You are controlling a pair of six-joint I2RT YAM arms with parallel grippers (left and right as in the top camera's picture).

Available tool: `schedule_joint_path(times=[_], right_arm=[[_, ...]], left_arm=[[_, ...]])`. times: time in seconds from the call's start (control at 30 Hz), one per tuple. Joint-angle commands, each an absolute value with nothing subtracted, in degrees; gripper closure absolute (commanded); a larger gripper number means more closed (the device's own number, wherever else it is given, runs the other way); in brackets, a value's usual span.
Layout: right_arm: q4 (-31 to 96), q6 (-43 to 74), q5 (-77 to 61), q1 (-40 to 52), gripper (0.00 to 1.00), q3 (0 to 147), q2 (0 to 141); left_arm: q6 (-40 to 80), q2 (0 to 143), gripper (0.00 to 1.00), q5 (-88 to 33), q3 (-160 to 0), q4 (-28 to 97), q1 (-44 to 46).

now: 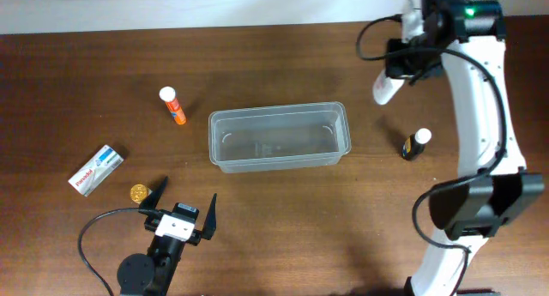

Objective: Pack container
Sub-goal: 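Carry the spray bottle into the container's right end and release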

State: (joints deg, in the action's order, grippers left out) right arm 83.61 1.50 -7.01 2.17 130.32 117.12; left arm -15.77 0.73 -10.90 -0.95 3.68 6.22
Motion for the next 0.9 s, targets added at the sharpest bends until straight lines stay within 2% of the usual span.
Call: schedule_joint_path(times=[0.0, 0.5, 0.87], right_arm=[[87.7, 2.0, -7.8, 7.0, 0.85, 135.7, 114.7], [92.0, 4.2, -6.6, 20.9, 0.85, 135.3, 114.9], [88.8, 7.0, -5.1, 21.7, 0.85, 125.3, 114.9]], left_arm=[[-15.2, 0.3, 0.01, -10.7, -0.5, 3.7, 5.8], [-15.2, 0.3, 0.01, -10.7, -0.5, 3.7, 5.8], [-15.2, 0.3, 0.01, -10.7, -0.5, 3.7, 5.8]])
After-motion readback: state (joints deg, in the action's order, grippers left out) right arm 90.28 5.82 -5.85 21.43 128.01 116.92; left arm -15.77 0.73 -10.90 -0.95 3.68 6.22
